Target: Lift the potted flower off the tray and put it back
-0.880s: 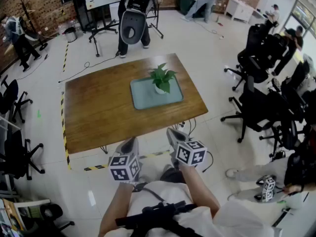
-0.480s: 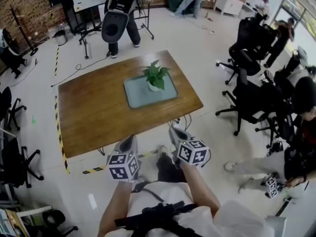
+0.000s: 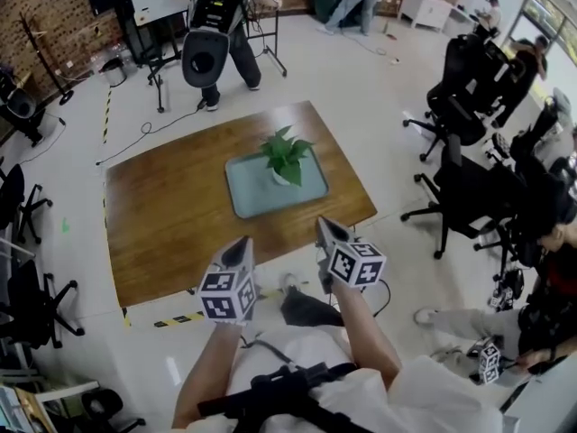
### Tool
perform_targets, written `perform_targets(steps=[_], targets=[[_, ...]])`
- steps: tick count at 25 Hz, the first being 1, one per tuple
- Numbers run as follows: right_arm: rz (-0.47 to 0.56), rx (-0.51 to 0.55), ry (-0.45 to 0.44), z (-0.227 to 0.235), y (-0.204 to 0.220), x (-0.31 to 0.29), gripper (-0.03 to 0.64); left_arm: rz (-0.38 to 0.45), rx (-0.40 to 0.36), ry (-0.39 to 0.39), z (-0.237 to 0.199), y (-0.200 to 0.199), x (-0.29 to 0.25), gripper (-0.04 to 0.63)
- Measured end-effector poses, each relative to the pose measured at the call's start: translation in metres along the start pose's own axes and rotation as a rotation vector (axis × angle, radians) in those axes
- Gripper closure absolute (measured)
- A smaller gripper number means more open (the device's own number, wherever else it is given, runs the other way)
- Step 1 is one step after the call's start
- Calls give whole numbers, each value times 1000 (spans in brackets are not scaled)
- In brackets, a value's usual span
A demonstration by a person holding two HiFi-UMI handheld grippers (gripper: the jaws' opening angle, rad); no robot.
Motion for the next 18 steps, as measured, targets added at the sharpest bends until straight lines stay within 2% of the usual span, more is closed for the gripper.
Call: perform_targets(steps=[2, 8, 9, 10, 14, 18], targets=[[8, 8, 9, 14, -17, -17, 586, 0, -5, -4, 1, -11, -20, 595], [-12, -47, 37, 65, -52, -70, 580, -15, -4, 2, 3, -36, -76, 595], [-24, -58, 39, 72, -54, -82, 552, -19, -6, 1, 2, -40, -84, 595], [-40, -69, 38, 79, -56, -93, 515, -23, -8, 0, 1, -44, -91, 595], [-112, -108, 31, 109, -51, -137, 483, -36, -8, -7, 0, -53, -123, 595], [-175, -145, 11, 124, -43, -179, 480, -49, 6, -24, -5, -59, -147, 595]])
Point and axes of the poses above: the fingertips, and each gripper's own axes: x backward along the fingers, z to its right, y out of its underside, the point moved 2 cm from there along x, backward along the fingers
